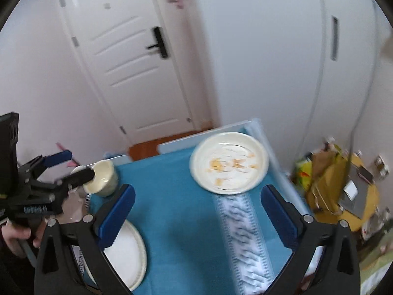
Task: Organize plates and bowls
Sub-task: 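Grasp the rim of the small duck-print plate with the right gripper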
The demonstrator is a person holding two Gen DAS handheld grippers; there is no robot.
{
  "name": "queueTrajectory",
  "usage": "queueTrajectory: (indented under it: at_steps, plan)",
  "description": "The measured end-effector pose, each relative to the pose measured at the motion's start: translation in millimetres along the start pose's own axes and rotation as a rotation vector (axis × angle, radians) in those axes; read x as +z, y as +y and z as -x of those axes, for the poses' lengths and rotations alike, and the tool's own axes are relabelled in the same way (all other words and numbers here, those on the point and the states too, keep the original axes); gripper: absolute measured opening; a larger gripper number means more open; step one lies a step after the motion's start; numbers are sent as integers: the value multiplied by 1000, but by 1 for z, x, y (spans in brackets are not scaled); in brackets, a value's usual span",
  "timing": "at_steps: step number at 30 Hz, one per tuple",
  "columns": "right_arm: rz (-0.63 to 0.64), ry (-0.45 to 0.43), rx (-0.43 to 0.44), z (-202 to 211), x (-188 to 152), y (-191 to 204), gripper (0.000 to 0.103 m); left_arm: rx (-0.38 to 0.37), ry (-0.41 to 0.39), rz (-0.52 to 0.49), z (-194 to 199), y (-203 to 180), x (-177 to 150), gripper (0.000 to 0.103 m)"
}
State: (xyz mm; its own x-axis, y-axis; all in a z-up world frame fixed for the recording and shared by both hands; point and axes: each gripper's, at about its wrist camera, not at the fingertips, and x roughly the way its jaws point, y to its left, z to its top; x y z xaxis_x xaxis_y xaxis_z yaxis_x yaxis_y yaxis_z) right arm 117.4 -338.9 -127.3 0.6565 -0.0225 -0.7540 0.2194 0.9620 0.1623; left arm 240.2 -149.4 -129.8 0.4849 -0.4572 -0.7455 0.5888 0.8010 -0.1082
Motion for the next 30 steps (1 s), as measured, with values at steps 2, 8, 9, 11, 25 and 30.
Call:
queueTrajectory:
  at_steps: [2,8,9,11,25,30]
  plan:
    - [-25,-12,-39,-4,5,-16,102,-39,19,8,-23,-7,14,103]
    - [-99,113,-37,-79,7,-58,102,-127,163,31,-137,-13,35,102]
    - [-116,129,-12,-97,3,-64,102,-128,179,26,-154,-13,34,100]
    - [-143,142,8,-121,-2,-74,101,-129,228,10,-192,-16,31,86]
    - [-311,170,22,-196,-11,-108,32,-146,334,2,-284,-13,18,22]
    - [-323,179,15,-203,-11,-108,21,-154,327,13,-288,-8,21,17]
